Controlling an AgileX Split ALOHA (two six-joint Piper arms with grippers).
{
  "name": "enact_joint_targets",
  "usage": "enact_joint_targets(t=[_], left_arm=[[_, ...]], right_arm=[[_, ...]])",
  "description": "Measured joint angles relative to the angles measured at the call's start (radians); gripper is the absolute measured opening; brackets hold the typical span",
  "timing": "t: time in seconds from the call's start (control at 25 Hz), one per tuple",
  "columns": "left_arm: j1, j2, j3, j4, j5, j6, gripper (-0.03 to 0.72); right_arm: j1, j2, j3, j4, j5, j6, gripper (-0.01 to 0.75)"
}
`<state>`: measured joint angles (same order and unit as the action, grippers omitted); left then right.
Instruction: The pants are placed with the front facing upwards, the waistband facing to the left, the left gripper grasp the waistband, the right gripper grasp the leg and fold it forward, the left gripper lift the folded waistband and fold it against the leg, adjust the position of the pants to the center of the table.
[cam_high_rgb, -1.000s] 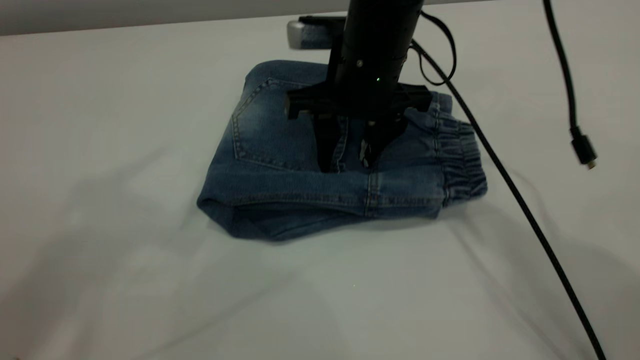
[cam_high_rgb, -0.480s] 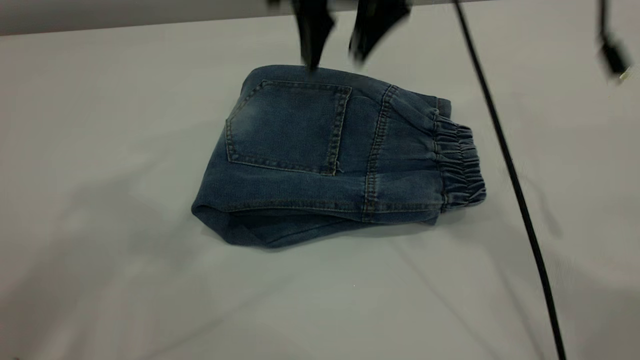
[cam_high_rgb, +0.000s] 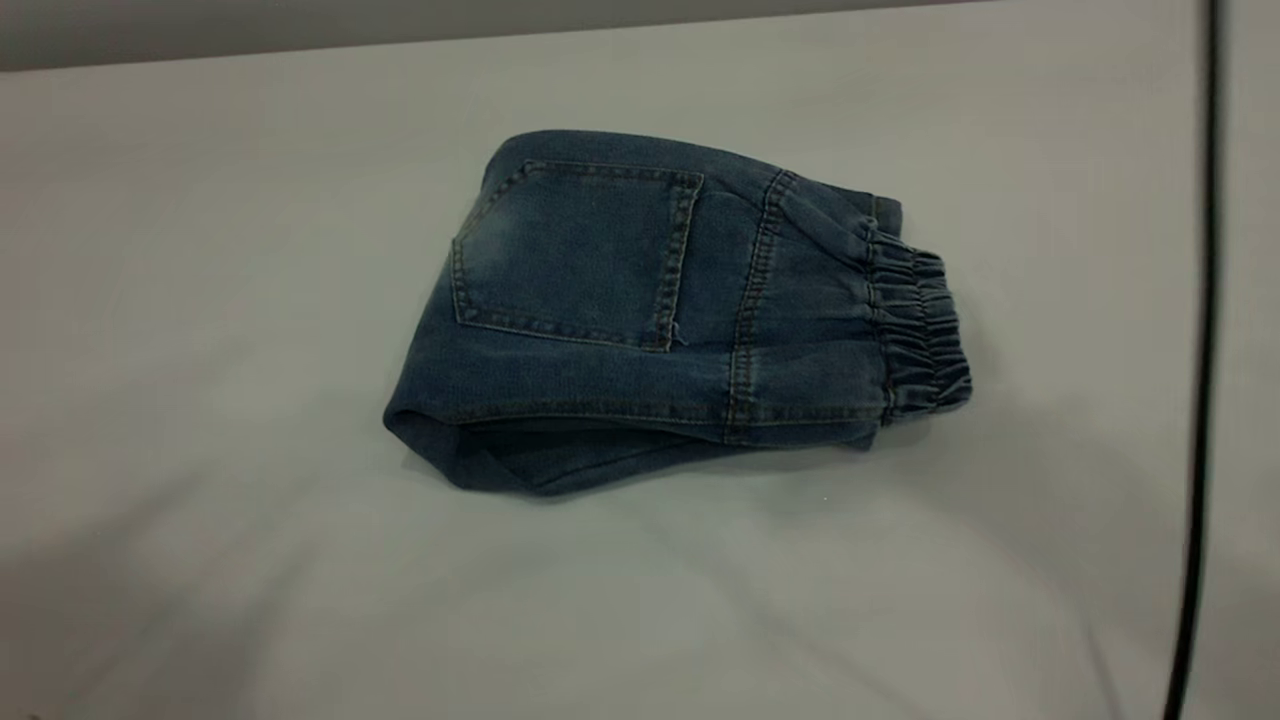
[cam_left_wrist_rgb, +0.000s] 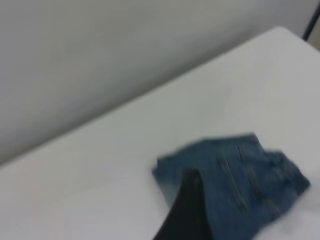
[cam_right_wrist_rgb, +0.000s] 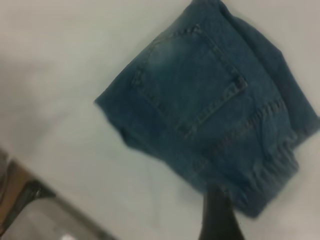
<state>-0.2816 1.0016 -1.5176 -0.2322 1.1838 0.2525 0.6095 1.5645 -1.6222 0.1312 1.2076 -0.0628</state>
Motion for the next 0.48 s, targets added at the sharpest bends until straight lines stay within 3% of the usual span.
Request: enact_joint_targets(t=[0.2, 0.48], left_arm=[[0.000, -0.100, 0.061, -0.002, 0.038, -0.084, 0.591], [0.000, -0.326, 0.273, 0.021, 0.038, -0.136, 0.591]], right_arm=[[0.000, -0.165, 0.088, 0.068, 0.017, 0.003, 0.371], [0.000, -0.439, 0.330, 0.105, 0.015, 0.021, 0.371]])
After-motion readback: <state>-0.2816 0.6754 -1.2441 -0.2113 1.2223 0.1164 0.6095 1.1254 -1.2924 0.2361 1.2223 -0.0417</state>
